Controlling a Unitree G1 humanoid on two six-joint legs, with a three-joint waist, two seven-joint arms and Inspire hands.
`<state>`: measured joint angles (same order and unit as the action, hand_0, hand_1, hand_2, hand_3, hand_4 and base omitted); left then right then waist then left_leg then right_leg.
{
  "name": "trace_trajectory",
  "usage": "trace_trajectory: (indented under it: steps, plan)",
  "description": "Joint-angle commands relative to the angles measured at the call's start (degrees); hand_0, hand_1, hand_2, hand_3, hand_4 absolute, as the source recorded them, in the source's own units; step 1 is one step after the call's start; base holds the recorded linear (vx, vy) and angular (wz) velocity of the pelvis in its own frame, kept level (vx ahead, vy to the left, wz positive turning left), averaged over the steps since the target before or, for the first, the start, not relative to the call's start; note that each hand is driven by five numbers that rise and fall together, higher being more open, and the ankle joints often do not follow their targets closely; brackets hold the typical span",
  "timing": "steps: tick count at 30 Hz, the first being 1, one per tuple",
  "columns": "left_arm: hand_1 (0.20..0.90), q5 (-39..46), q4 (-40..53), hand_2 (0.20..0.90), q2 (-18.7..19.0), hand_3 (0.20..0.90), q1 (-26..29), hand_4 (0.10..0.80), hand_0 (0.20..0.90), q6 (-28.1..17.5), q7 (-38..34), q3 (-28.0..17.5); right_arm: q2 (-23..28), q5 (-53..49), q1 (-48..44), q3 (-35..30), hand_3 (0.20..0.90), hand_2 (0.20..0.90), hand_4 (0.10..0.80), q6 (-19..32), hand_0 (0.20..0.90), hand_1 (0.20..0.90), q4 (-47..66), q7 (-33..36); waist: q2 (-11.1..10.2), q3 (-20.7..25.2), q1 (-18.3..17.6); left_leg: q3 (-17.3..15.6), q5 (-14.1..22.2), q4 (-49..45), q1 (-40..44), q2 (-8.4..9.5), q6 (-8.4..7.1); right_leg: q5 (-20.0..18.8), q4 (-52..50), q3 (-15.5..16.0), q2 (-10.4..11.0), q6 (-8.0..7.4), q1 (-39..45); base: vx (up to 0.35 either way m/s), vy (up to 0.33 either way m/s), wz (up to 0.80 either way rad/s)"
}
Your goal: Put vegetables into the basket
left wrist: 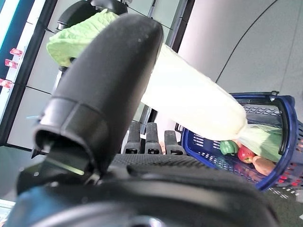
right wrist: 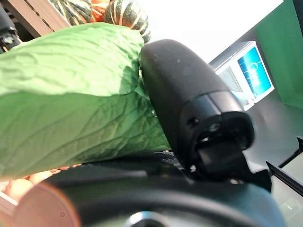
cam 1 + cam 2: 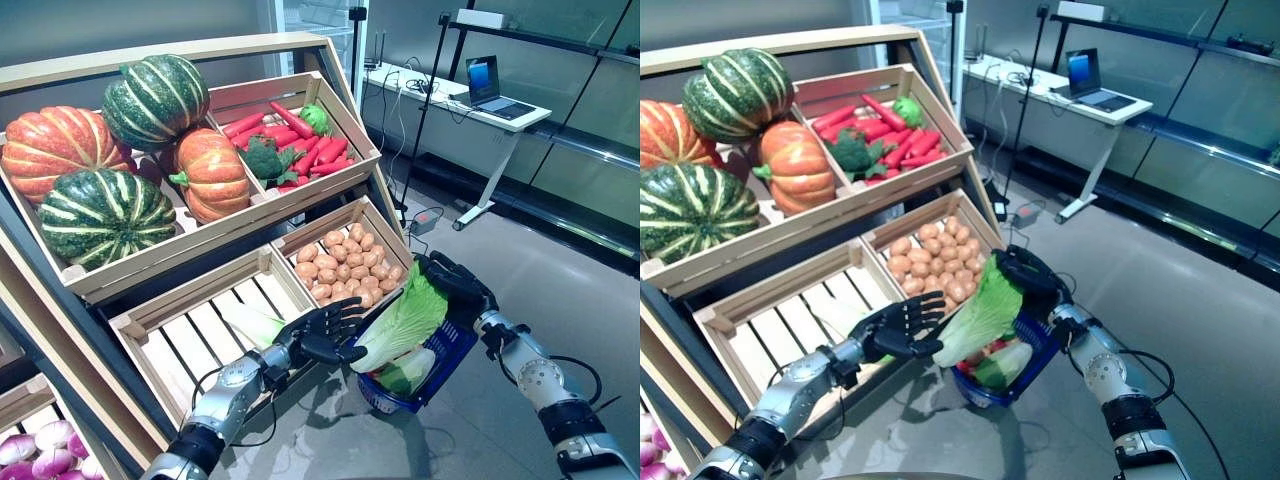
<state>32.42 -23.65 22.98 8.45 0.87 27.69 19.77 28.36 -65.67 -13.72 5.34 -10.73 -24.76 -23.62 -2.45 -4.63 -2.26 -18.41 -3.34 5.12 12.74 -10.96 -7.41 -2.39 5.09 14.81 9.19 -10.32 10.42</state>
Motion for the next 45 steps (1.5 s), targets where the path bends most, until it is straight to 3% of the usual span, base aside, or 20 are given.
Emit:
trace_trajectory:
  steps: [1,8,14,18,24,29,34,37,44,45]
  plan:
    - [0.9,5.0,-0.42,0.9,-1.54,0.9,4.82,0.8,0.9,-6.5,1.98,-1.81,1.66,-3.85,-7.81,-7.33,0.3,0.3,0.4,7.25,0.3,0.3,1.18,-0.62,0.12,0.97,0.16,1.52,3.75,-0.12,0.86,-0.68,0.38,0.66,-0.25,2.21,0.2,2.07,1.86,0.0,0.0,0.0]
    - [0.9,7.33,2.3,0.9,-1.16,0.9,3.31,0.8,0.9,-7.25,1.33,-3.77,2.61,-0.62,-6.44,-9.64,0.3,0.3,0.4,9.69,0.3,0.3,-1.96,4.56,-0.01,0.42,0.75,1.54,3.54,-0.12,0.93,-0.82,0.43,0.73,-0.68,2.39,0.29,2.24,1.78,0.064,-0.036,-0.01]
    - [0.9,10.66,6.35,0.9,0.19,0.9,-0.55,0.8,0.9,-7.23,0.1,-5.71,2.46,0.58,-5.7,-11.86,0.3,0.3,0.4,15.09,0.3,0.3,-5.15,10.81,0.45,-2.1,2.11,2.07,3.14,-0.84,0.18,-0.91,0.56,1.61,-2.89,2.88,0.59,2.8,0.61,0.045,-0.049,0.0]
    - [0.9,13.07,8.14,0.9,1.76,0.9,0.56,0.8,0.9,-9.8,-2.69,-6.31,4.28,-1.79,-10.18,-12.06,0.3,0.3,0.4,20.04,0.3,0.3,-8.81,13.79,1.09,-6.53,3.43,4.1,3.98,-7.04,-5.83,-1.5,0.11,3.15,-7.97,3.23,1.6,3.67,-4.14,-0.169,-0.052,0.01]
    - [0.9,16.33,7.52,0.9,4.88,0.9,7.61,0.8,0.9,-15.41,-5.79,-6.04,9.63,-6.4,-19.51,-12.71,0.3,0.3,0.4,25.42,0.3,0.3,-17.02,12.67,2.65,-15.76,4.33,7.34,4.92,-16.59,-17.57,-1.99,-0.84,4.74,-16.05,4.0,3.87,4.38,-13.3,-0.28,-0.014,0.19]
    - [0.9,17.32,8.48,0.9,6.09,0.9,10.15,0.8,0.9,-17.88,-8.59,-5.08,13.65,-7.79,-25.27,-10.9,0.3,0.3,0.4,26.31,0.3,0.3,-21.54,11.94,3.48,-19.93,4.8,9.1,8.02,-26.46,-25.65,-2.28,-1.23,7.34,-24.77,4.09,5.65,5.35,-20.18,-0.102,0.012,0.07]
    - [0.9,17.84,8.9,0.9,7.27,0.9,12.25,0.8,0.9,-19.46,-9.98,-4.03,16.1,-8.49,-31.24,-8.56,0.3,0.3,0.4,27.75,0.3,0.3,-24.25,11.2,4.5,-22.64,4.97,10.2,11.32,-35.14,-33.28,-2.47,-0.45,10.47,-35.02,3.53,8.17,6.32,-28.3,-0.089,0.04,0.09]
    - [0.9,19.03,9.7,0.9,8.22,0.9,13.26,0.8,0.9,-20.81,-11.26,-3.8,17.03,-9.06,-34.38,-7.76,0.3,0.3,0.4,28.64,0.3,0.3,-25.22,12.3,4.95,-23.76,5.31,11.56,14.9,-40.29,-36.68,-2.55,0.01,13.55,-41.69,2.49,9.75,5.91,-32.43,-0.009,0.037,0.07]
    - [0.9,20.92,9.94,0.9,9.61,0.9,14.71,0.8,0.9,-21.83,-11.74,-3.04,18.07,-7.92,-41.77,-6.35,0.3,0.3,0.4,31.69,0.3,0.3,-28.41,16.66,5.88,-25.14,5.85,13.57,19.54,-50.31,-45.33,-2.25,1.53,17.25,-53.54,-0.46,12.71,5.62,-42.87,-0.049,0.019,0.06]
    - [0.9,21.2,10.04,0.9,9.66,0.9,14.93,0.8,0.9,-21.87,-11.77,-2.77,18.19,-6.75,-43.12,-5.87,0.9,0.9,0.8,31.54,0.9,0.9,-28.93,18.03,5.98,-25.14,5.92,13.53,20.06,-51.4,-46.37,-2.38,1.61,17.65,-54.86,-0.69,13.16,5.58,-44.26,-0.031,0.024,0.01]
